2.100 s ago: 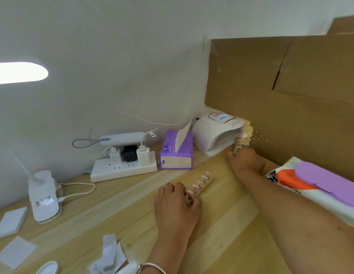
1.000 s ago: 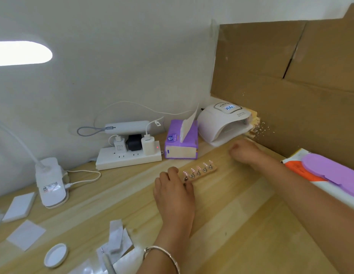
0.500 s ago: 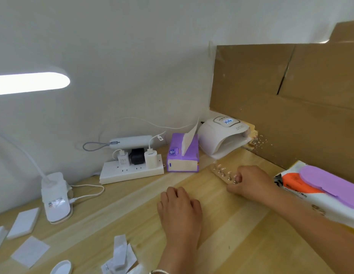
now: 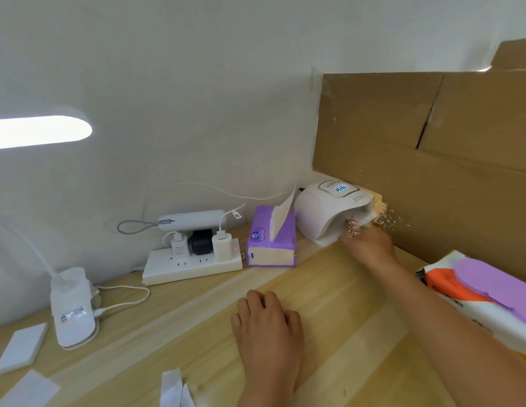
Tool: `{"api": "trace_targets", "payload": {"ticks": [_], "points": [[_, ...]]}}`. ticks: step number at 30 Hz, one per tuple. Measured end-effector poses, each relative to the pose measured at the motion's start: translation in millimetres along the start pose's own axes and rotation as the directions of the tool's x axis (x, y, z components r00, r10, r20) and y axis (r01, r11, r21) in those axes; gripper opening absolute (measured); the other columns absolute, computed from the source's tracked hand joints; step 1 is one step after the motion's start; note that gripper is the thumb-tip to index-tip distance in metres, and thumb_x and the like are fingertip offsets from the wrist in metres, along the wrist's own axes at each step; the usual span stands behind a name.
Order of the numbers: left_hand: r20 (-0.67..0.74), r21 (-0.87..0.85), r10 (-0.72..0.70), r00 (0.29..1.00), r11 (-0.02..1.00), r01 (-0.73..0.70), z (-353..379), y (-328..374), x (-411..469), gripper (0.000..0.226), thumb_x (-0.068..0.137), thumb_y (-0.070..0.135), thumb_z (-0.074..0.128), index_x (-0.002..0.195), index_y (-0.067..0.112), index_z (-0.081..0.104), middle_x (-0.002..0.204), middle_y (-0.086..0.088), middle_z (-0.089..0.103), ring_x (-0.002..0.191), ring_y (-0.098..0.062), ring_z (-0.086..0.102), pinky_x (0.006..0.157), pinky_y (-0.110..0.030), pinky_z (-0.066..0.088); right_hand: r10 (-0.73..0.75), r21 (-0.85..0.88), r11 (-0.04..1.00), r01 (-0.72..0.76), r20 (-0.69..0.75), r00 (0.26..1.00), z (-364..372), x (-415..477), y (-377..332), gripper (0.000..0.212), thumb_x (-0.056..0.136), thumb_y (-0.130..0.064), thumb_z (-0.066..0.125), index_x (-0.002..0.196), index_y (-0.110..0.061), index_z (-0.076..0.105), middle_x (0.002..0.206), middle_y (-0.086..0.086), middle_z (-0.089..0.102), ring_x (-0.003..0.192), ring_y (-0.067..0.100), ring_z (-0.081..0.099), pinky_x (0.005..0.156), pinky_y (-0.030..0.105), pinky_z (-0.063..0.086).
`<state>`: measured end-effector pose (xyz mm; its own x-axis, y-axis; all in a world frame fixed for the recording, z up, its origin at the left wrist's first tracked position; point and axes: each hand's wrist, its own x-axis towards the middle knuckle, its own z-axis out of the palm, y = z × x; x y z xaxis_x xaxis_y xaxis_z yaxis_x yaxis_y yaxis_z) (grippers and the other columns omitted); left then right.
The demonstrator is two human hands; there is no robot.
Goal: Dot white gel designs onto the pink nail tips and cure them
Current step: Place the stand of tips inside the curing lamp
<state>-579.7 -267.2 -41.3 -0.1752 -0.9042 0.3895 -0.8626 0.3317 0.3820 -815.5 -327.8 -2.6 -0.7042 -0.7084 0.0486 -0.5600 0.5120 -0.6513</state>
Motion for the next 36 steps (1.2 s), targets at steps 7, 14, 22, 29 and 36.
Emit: {"api": "trace_targets", "payload": {"ticks": [7,14,22,29,36], "points": [[0.003,-0.024,-0.013,1.0,1.0,0.013,3,1,6,0.03,0.048,0.02,0.085,0.058,0.019,0.056,0.069,0.002,0.054,0.063,-0.026,0.056,0.055,-0.035,0.043,0.166,0.115,0.981,-0.157,-0.067,0.984,24,30,-10,0.033,0.086,-0.036,0.067,0.087,-0.006,0.055,0.084,0.011,0.06,0.079,0.031,0.061,0.068,0.031,0.043],[-0.02,-0.047,-0.008,1.0,0.999,0.007,6,-2,7,0.031,0.05,0.024,0.084,0.057,0.022,0.054,0.07,0.004,0.052,0.064,-0.023,0.055,0.056,-0.034,0.042,0.119,-0.13,0.982,-0.134,-0.117,0.986,42,38,-18,0.045,0.089,-0.049,0.063,0.111,-0.011,0.053,0.104,0.013,0.066,0.098,0.029,0.065,0.07,0.029,0.039],[-0.016,-0.098,-0.071,0.997,0.993,0.069,7,0,6,0.021,0.064,0.023,0.079,0.063,0.019,0.059,0.078,0.003,0.054,0.076,-0.026,0.056,0.068,-0.037,0.042,-0.029,-0.154,0.988,0.034,0.032,0.999,34,36,-5,0.045,0.096,-0.04,0.051,0.135,-0.018,0.047,0.115,0.011,0.065,0.111,0.03,0.06,0.078,0.032,0.039],[0.0,-0.122,-0.092,0.996,0.988,0.091,4,1,6,0.014,0.071,0.025,0.073,0.07,0.019,0.06,0.084,0.003,0.055,0.085,-0.026,0.055,0.075,-0.036,0.039,-0.01,0.055,0.998,-0.004,0.246,0.969,10,30,-10,0.026,0.088,-0.013,0.053,0.114,-0.011,0.05,0.082,0.013,0.058,0.071,0.026,0.056,0.057,0.028,0.042],[0.004,-0.09,-0.048,0.999,0.995,0.048,0,3,7,0.031,0.048,0.017,0.087,0.056,0.019,0.057,0.069,0.001,0.055,0.064,-0.027,0.057,0.058,-0.039,0.045,-0.188,-0.277,0.948,0.157,-0.09,0.978,-52,50,-52,0.02,0.09,-0.023,0.053,0.076,-0.013,0.062,0.088,0.009,0.063,0.081,0.028,0.054,0.063,0.026,0.037]]}}
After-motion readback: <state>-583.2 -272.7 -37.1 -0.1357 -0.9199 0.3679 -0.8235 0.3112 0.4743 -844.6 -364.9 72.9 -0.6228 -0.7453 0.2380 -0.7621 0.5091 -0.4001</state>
